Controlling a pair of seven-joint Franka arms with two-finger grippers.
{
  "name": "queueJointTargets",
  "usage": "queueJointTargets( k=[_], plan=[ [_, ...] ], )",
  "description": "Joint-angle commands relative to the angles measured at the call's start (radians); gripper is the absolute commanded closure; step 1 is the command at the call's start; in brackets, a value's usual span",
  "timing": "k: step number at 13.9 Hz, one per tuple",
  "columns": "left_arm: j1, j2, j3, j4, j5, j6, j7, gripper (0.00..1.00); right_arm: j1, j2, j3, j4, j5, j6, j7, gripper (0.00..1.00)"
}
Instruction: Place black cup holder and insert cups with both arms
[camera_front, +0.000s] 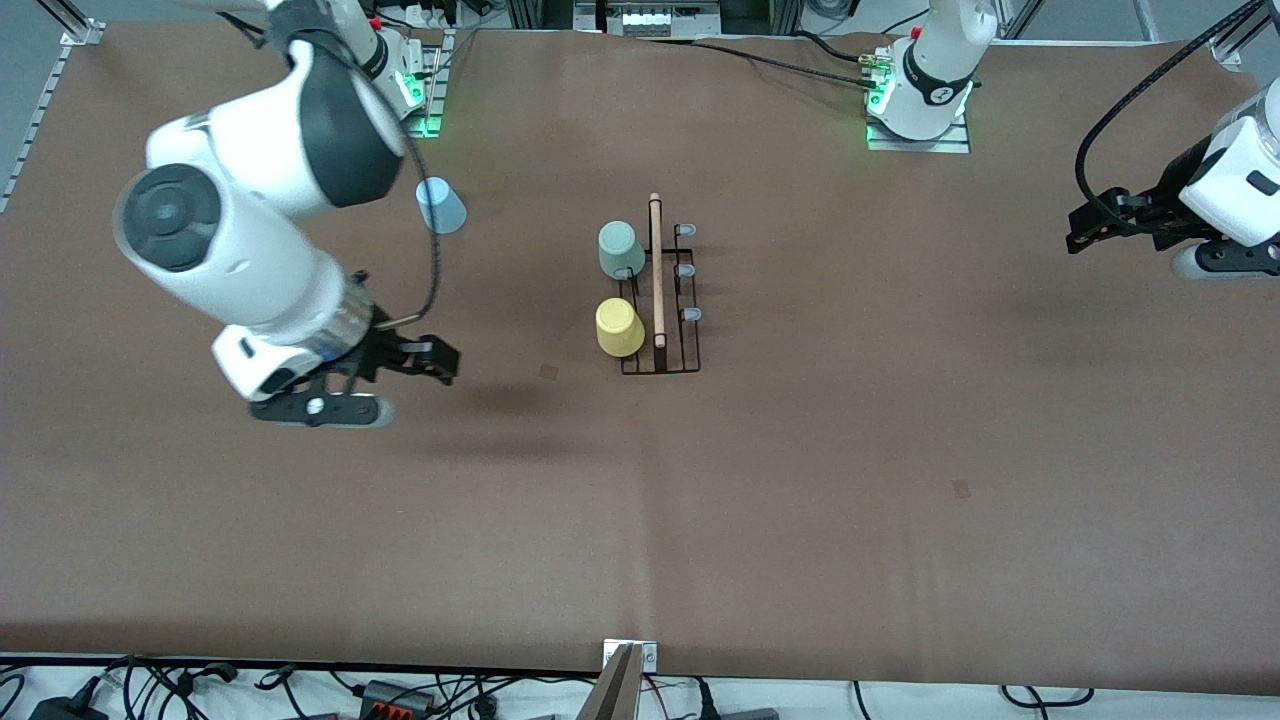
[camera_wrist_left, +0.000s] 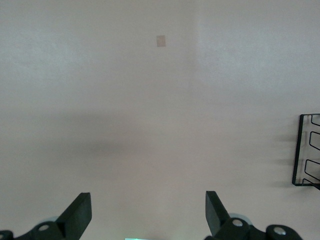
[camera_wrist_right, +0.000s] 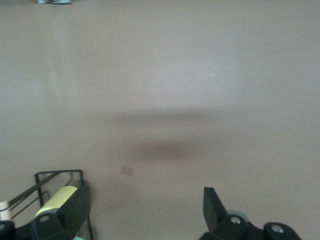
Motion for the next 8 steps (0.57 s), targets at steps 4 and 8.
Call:
queueJointTargets(
  k=[4, 8],
  plan=[
    [0.001, -0.006, -0.001, 0.012, -0.005, -0.022, -0.002, 0.0, -0.247, -0.127, 0.022, -0.035, -0.02, -0.066, -0.255, 0.0],
    [0.001, -0.006, -0.001, 0.012, -0.005, -0.024, -0.002, 0.0, -0.348, -0.194, 0.022, -0.089, -0.037, -0.1, -0.367, 0.0]
  ],
)
